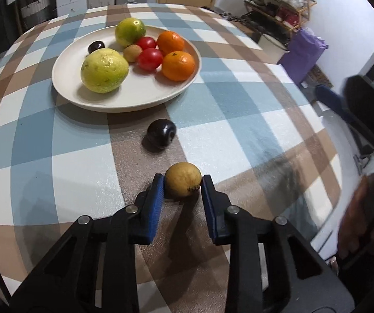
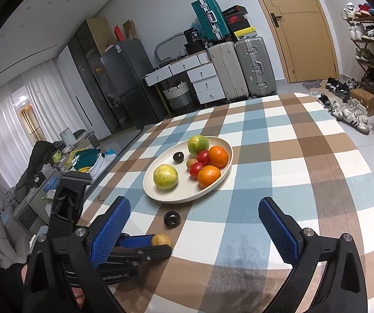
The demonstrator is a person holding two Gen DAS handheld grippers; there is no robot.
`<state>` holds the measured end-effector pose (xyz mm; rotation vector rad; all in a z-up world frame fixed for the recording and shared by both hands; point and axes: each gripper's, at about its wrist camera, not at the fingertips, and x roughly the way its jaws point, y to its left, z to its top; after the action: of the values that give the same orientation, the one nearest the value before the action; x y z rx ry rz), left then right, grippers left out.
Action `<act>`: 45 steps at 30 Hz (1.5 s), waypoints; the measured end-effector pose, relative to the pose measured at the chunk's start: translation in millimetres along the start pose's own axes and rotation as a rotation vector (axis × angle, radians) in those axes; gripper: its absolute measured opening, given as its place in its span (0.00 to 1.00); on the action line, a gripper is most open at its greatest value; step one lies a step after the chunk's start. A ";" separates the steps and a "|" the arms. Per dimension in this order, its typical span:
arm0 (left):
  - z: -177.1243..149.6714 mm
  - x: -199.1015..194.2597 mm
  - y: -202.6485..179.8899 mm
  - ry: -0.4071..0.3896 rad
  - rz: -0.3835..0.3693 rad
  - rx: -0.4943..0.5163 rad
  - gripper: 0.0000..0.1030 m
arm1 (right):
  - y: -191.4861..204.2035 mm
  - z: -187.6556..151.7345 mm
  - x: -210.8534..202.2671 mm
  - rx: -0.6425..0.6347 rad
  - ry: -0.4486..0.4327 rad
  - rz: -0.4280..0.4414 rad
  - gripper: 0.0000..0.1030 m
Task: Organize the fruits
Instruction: 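Grasp the small yellow-brown fruit with the left gripper, then lift the yellow-brown fruit with left gripper while right gripper grasps the dark plum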
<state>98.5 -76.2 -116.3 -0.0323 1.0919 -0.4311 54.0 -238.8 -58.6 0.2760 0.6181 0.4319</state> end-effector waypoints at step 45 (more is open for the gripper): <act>-34.2 -62.4 112.1 -0.165 -0.092 -0.222 0.25 | 48.5 -28.8 122.5 -0.127 0.306 -0.004 0.69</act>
<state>81.0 55.0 -105.6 -0.3098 0.9738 -0.3812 111.1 -135.6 -124.0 0.0875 0.8859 0.5122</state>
